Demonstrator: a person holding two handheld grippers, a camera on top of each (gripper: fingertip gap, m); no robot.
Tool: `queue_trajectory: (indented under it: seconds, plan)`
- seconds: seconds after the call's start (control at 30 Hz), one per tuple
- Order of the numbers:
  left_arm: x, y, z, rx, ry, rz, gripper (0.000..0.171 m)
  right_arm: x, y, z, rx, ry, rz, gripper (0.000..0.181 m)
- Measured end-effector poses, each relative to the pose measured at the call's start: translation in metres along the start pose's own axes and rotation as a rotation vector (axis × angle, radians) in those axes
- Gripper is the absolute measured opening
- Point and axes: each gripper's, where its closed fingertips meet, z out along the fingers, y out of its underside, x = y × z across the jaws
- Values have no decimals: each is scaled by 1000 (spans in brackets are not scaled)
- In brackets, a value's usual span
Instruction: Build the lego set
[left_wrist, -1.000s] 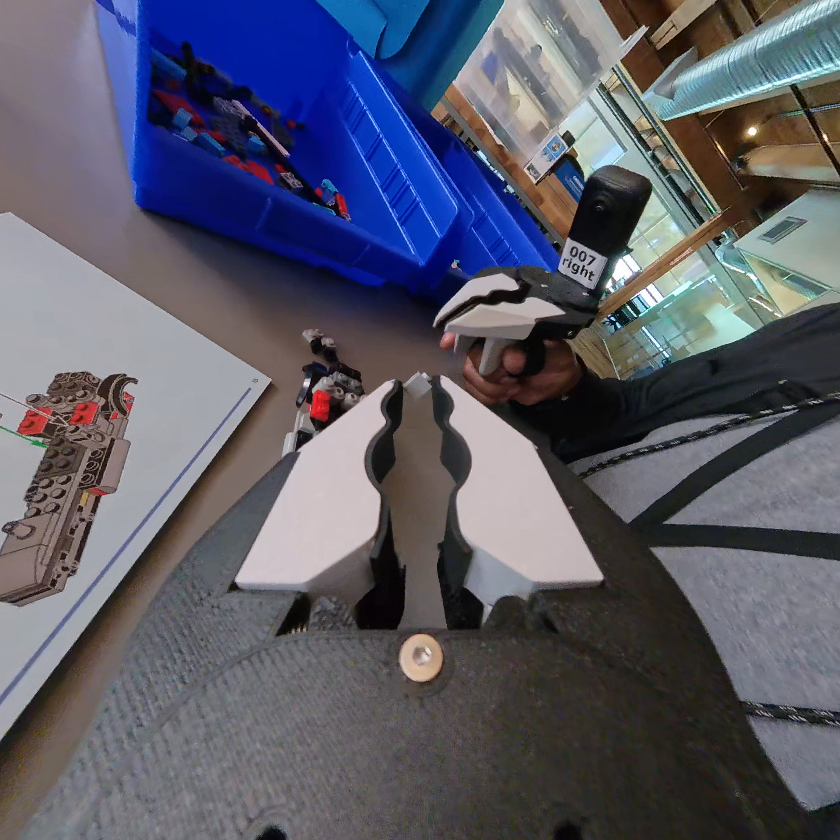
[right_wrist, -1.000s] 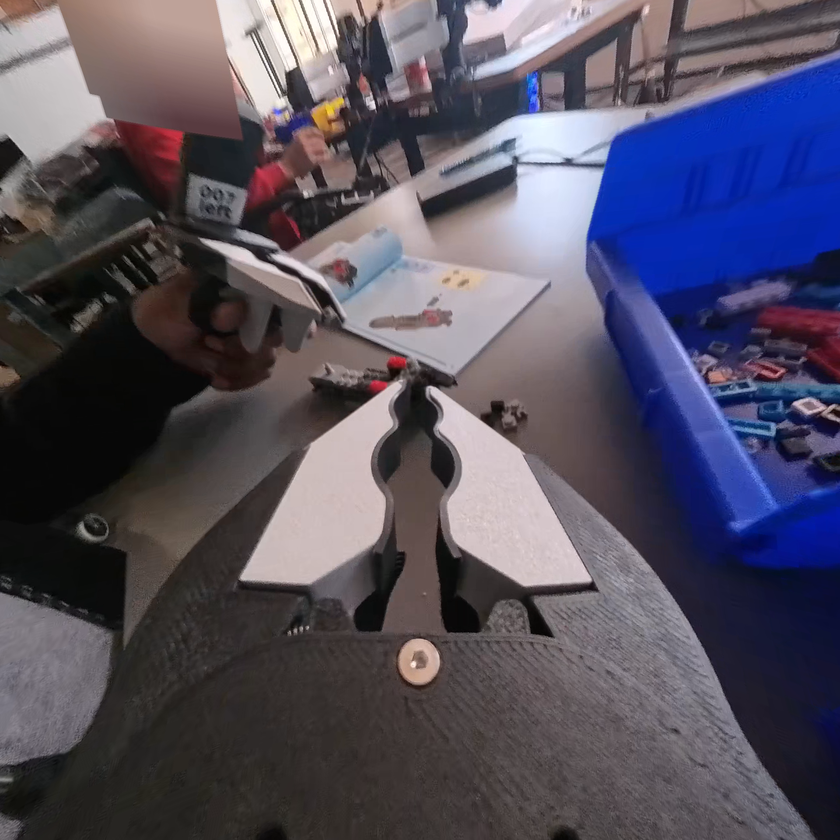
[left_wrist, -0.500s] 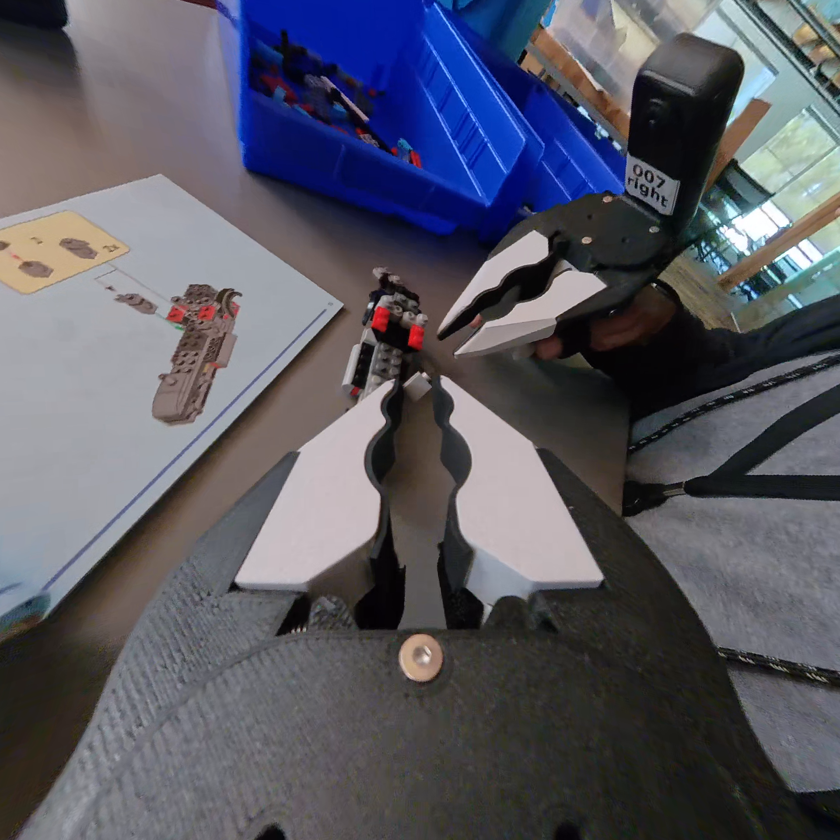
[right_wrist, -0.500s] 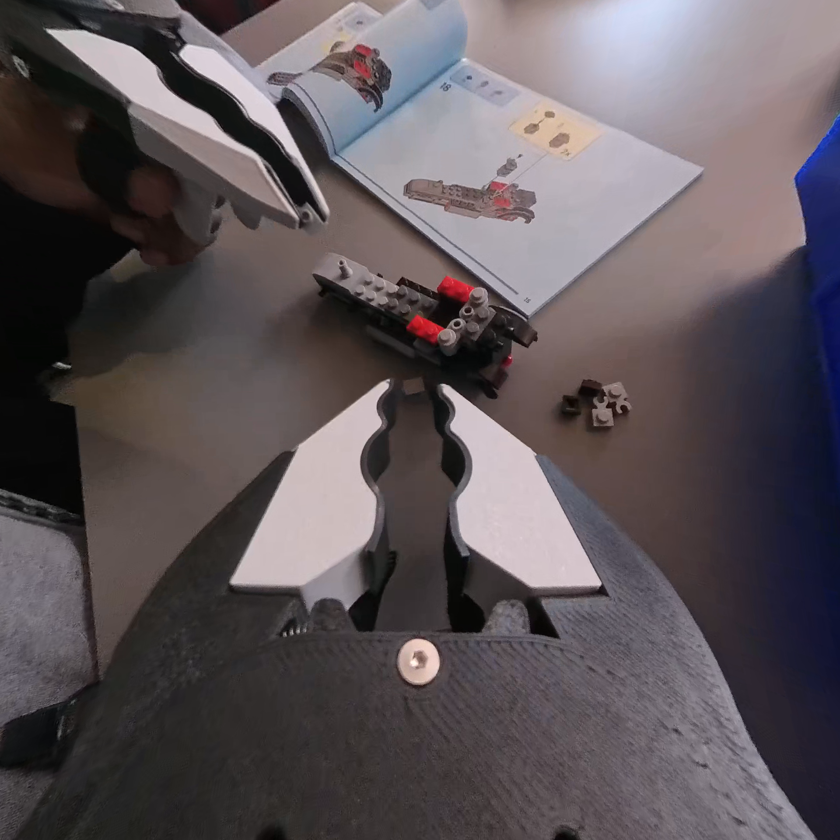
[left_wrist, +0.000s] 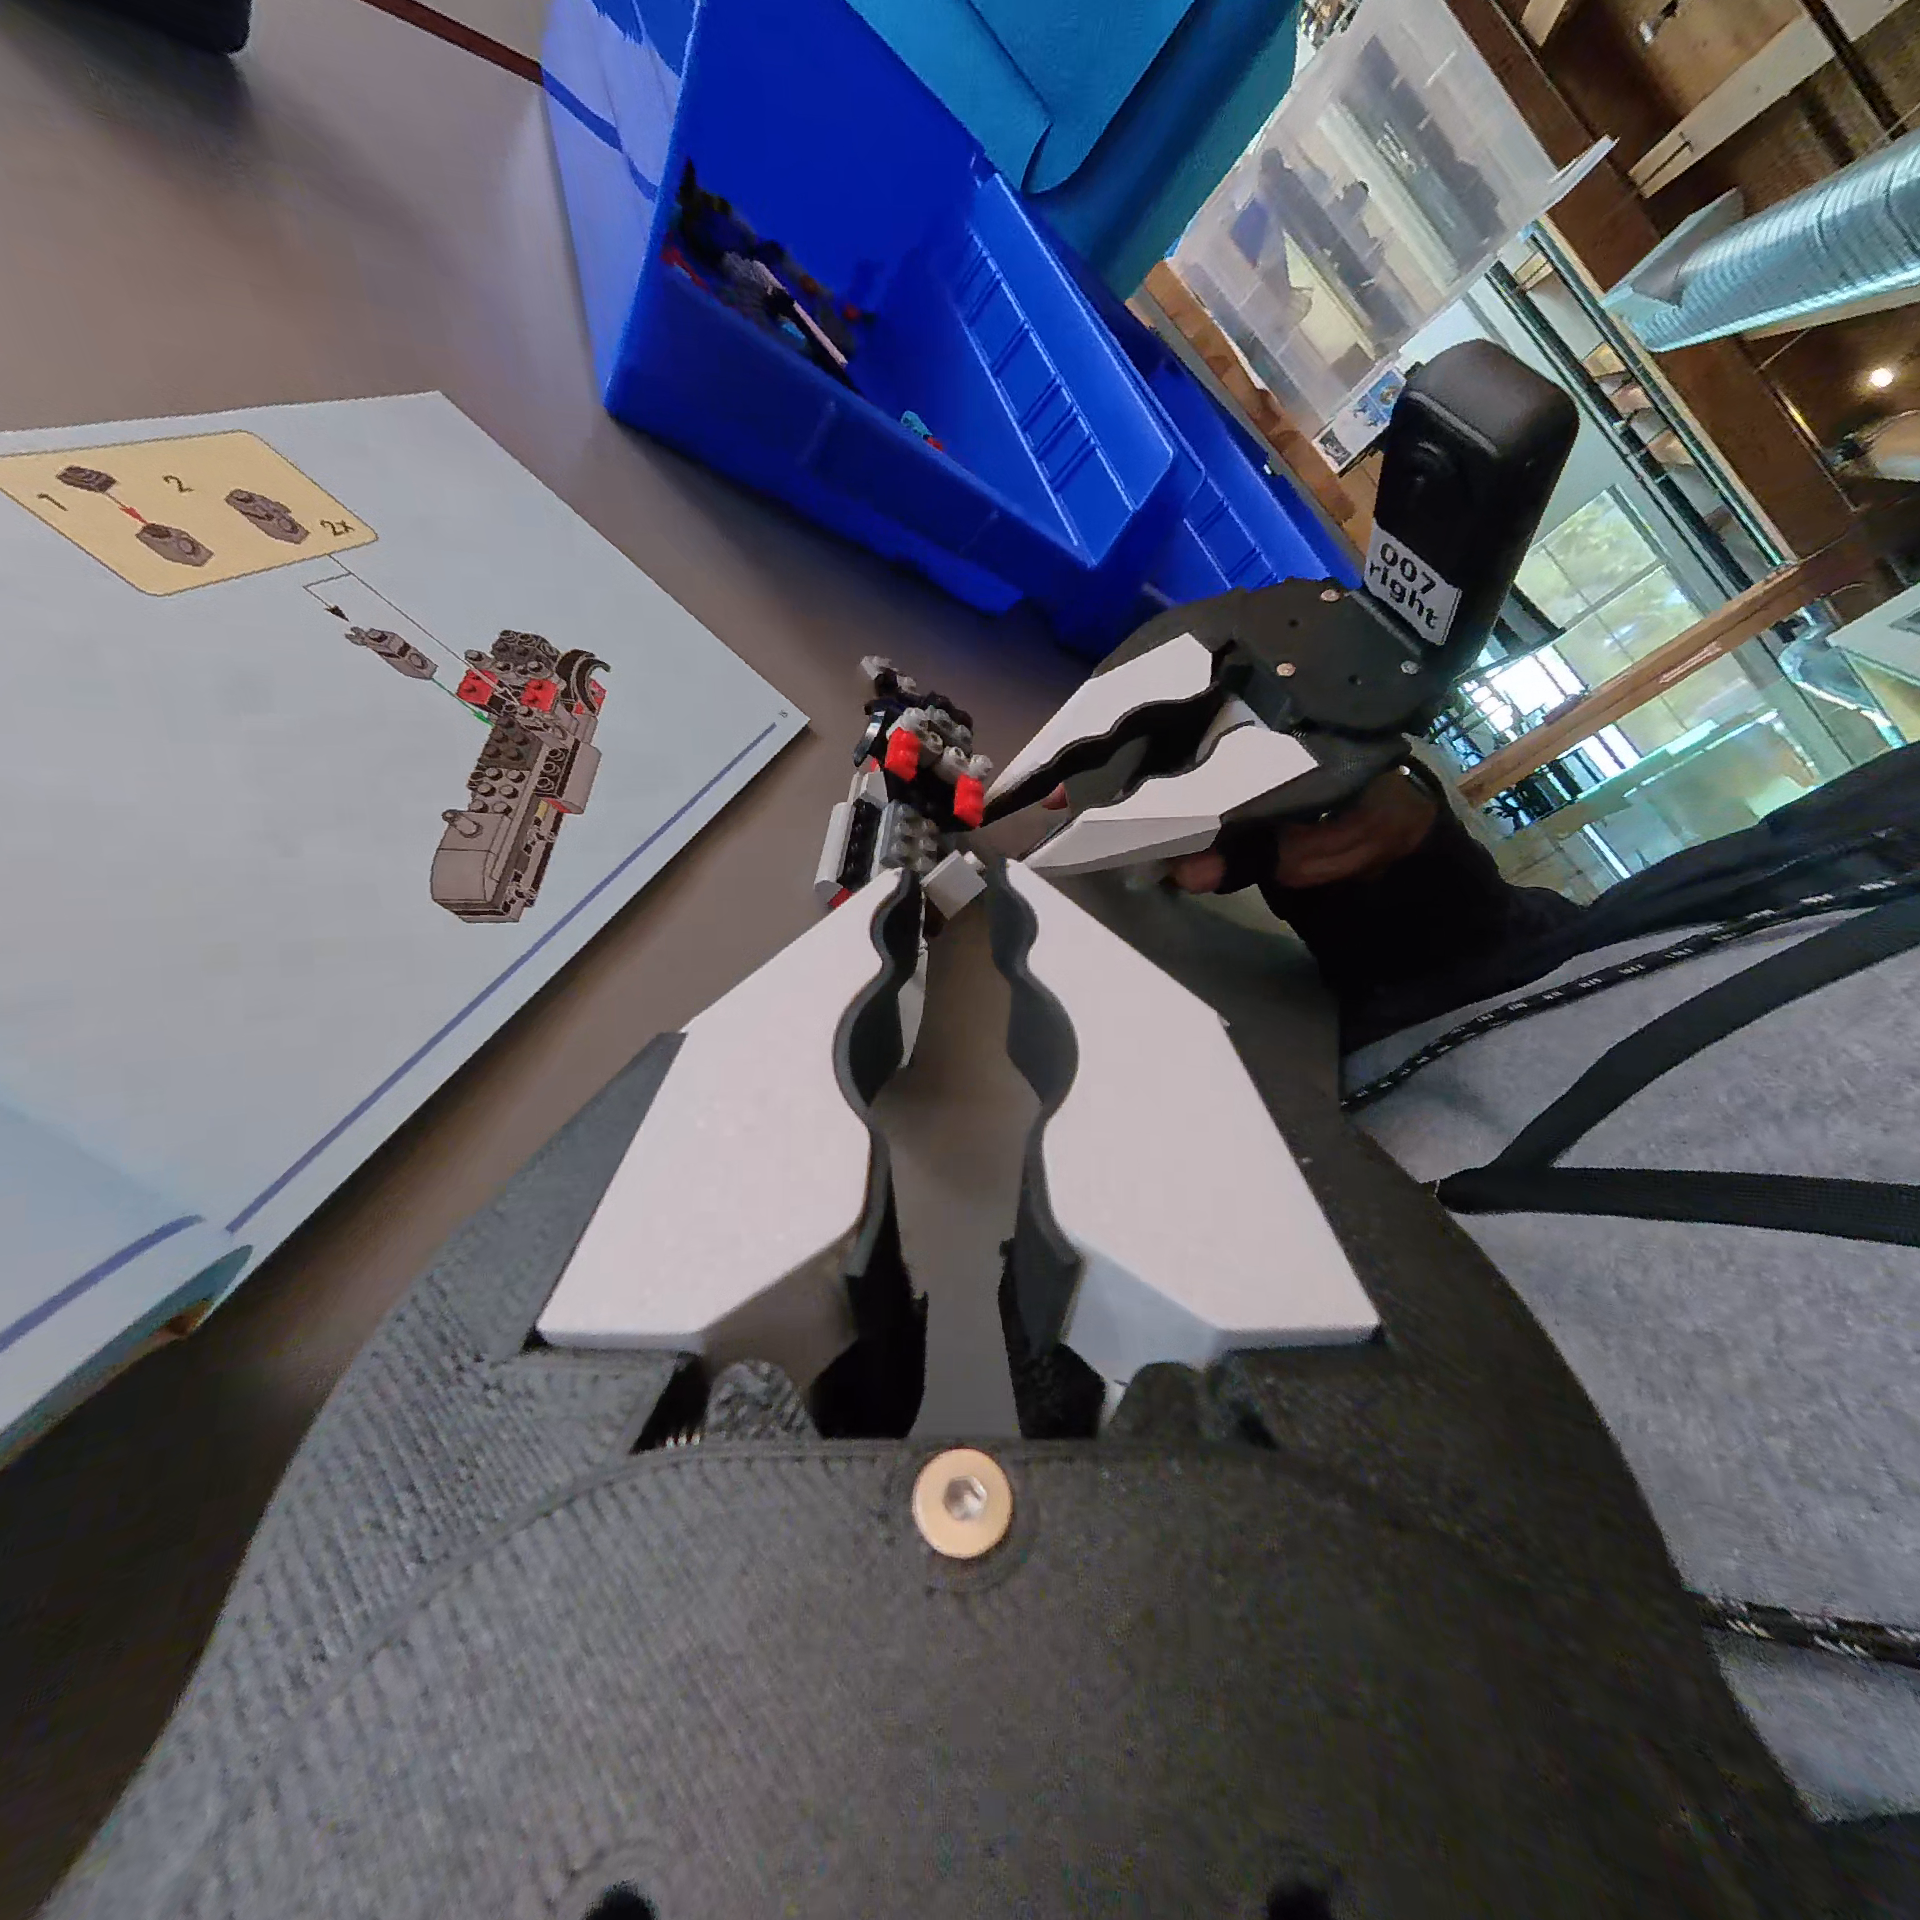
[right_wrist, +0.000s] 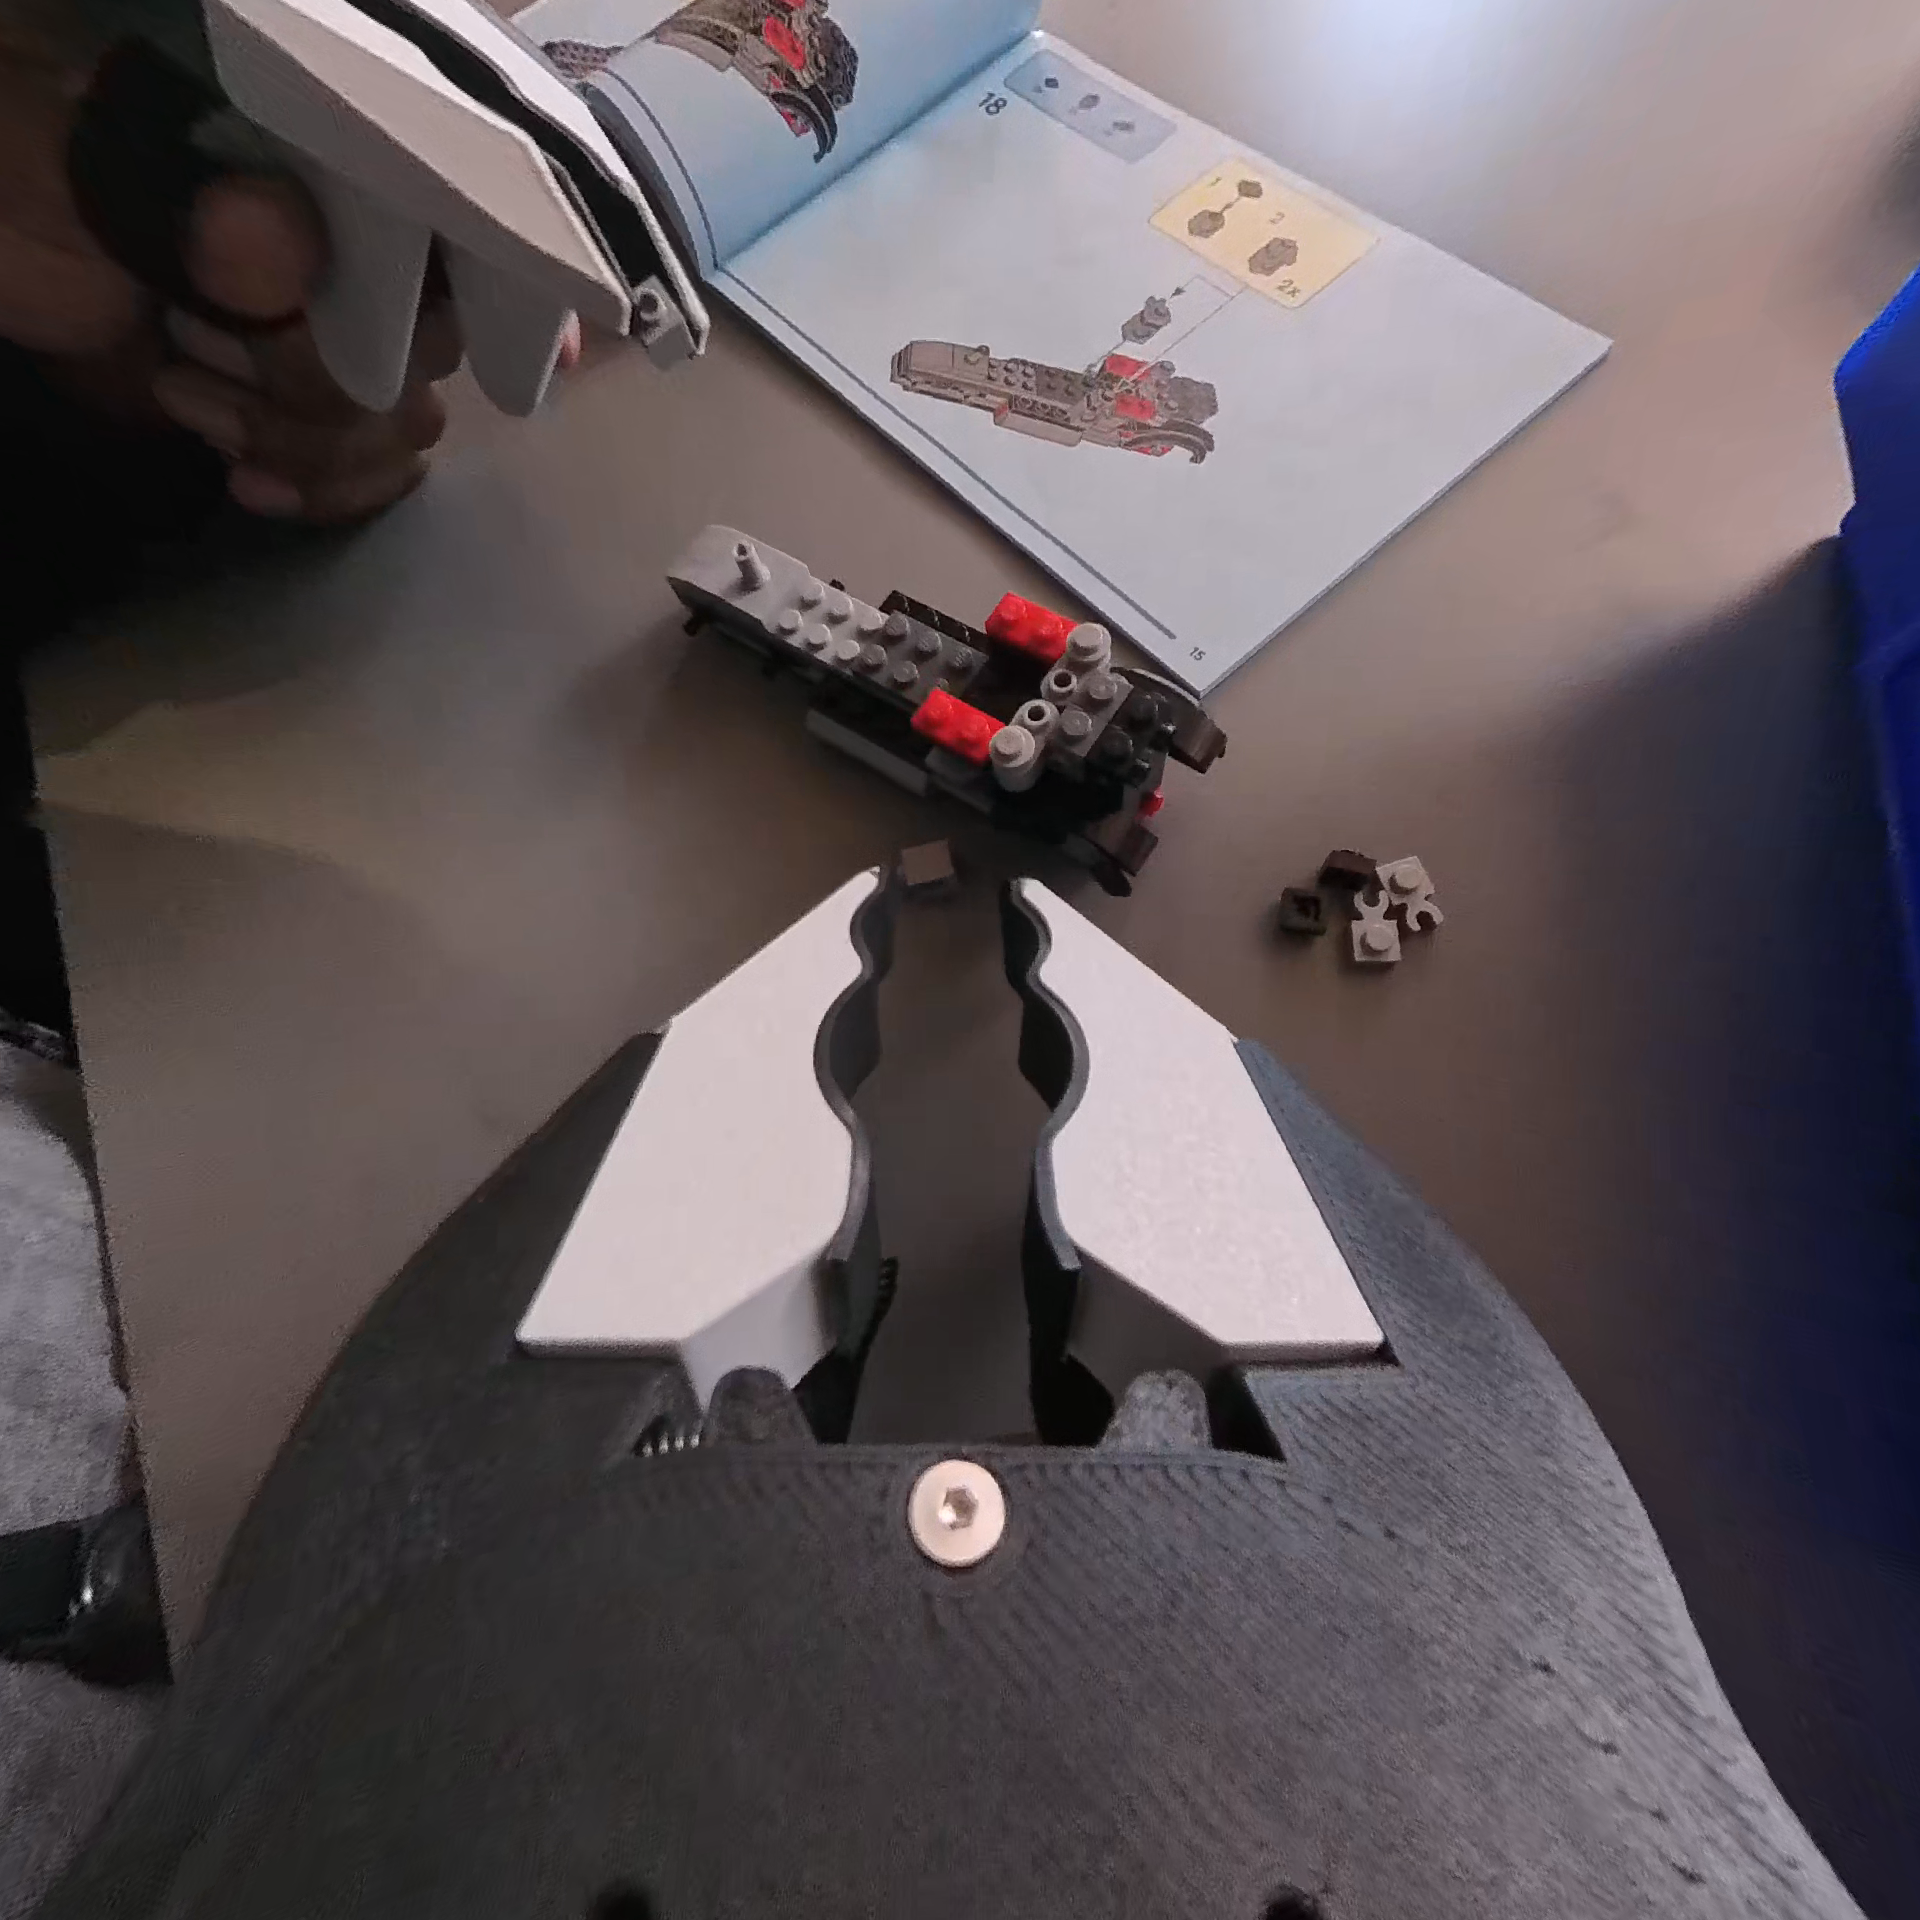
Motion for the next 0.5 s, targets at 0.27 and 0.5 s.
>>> queue_trajectory:
  seconds: [0.27, 0.5]
  plan:
    - [-7, 1, 0, -7, -26, -44, 13, 1, 4, 4, -36, 3, 3, 22]
    - [-9, -1, 0, -2, -21, -74, 13, 1, 6, 7, -57, -7, 4, 22]
